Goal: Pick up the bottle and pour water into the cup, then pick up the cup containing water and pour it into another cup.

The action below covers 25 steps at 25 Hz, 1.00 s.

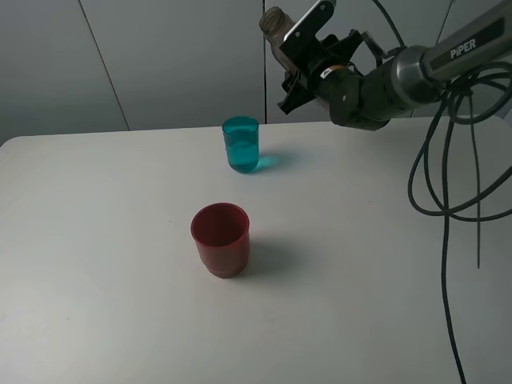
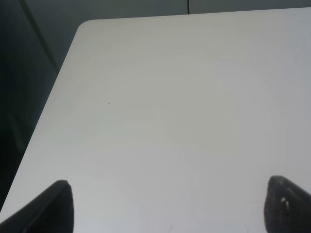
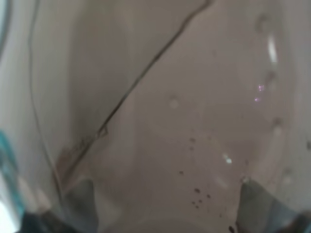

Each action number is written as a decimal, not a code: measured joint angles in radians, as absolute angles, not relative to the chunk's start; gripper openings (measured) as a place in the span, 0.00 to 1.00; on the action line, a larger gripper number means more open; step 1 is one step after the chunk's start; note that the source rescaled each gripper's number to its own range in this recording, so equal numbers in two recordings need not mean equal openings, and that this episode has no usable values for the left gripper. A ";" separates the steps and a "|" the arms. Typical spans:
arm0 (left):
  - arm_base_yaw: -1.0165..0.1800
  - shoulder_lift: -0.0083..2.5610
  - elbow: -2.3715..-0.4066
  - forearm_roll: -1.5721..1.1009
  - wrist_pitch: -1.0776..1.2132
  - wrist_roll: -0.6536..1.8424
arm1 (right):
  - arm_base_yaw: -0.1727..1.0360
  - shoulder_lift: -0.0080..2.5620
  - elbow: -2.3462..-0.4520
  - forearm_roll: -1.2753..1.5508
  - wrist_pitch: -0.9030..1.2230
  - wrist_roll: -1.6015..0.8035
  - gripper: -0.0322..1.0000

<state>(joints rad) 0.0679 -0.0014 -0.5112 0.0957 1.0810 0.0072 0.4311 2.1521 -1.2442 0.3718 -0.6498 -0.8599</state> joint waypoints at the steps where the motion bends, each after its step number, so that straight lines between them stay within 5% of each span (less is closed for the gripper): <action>1: 0.068 -0.001 -0.511 0.096 1.081 0.007 | 0.420 2.140 -1.220 0.344 -0.650 -0.790 0.03; 10: 0.068 -0.001 -0.511 0.096 1.081 0.007 | 0.249 2.087 -1.057 0.089 -0.674 -0.119 0.03; 25: 0.068 -0.001 -0.511 0.096 1.081 0.000 | 0.100 2.147 -1.023 -0.057 -0.754 0.042 0.03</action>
<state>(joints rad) 0.0679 -0.0014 -0.5112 0.0957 1.0810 0.0000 0.0999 2.1474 -1.0232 -0.0568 -0.7544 0.0419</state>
